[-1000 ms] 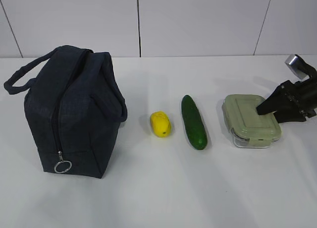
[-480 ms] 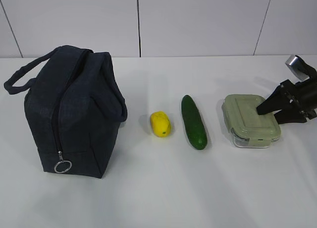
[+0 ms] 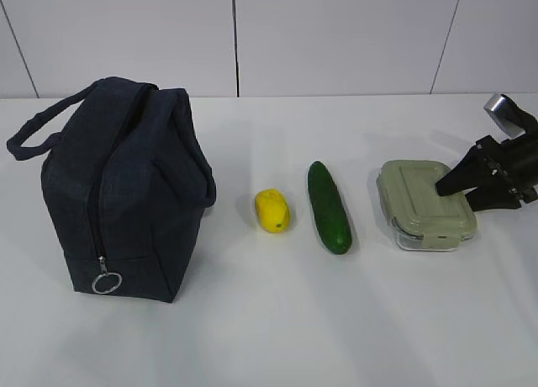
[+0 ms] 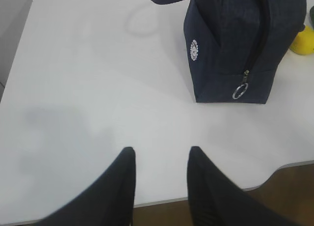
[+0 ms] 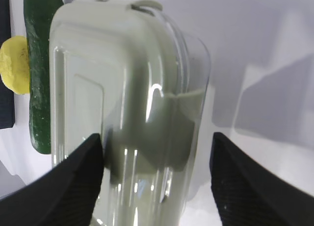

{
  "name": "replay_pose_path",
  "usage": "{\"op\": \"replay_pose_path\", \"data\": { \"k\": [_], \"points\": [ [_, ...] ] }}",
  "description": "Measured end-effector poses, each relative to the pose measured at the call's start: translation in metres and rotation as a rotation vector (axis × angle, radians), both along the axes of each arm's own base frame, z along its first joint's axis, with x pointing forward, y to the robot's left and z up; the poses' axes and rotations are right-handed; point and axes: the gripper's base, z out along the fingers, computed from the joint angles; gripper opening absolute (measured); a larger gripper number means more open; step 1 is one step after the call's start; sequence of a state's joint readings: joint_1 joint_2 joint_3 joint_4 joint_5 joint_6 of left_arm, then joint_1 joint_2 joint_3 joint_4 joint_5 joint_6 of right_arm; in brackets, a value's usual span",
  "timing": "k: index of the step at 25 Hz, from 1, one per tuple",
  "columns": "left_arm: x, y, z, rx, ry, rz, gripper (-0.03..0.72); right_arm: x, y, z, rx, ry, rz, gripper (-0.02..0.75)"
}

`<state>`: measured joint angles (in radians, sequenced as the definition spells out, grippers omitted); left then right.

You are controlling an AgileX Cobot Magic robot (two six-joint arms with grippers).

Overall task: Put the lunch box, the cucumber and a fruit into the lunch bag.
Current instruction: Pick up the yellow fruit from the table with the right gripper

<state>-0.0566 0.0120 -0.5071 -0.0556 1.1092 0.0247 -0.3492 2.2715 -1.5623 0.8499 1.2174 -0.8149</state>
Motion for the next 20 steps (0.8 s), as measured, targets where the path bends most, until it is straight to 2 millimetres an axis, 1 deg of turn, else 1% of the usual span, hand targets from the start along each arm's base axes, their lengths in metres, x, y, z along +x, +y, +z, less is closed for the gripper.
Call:
{"op": "replay_pose_path", "data": {
  "k": [7, 12, 20],
  "points": [
    [0.0000, 0.0000, 0.0000, 0.000, 0.000, 0.000, 0.238, 0.0000, 0.0000, 0.0000, 0.000, 0.000, 0.000, 0.494],
    [0.0000, 0.0000, 0.0000, 0.000, 0.000, 0.000, 0.238, -0.0005, 0.0007, 0.0001, 0.010, 0.004, 0.000, 0.436],
    [0.0000, 0.0000, 0.0000, 0.000, 0.000, 0.000, 0.239, -0.0004, 0.0009, 0.0002, 0.012, 0.004, -0.003, 0.414]
  ]
}}
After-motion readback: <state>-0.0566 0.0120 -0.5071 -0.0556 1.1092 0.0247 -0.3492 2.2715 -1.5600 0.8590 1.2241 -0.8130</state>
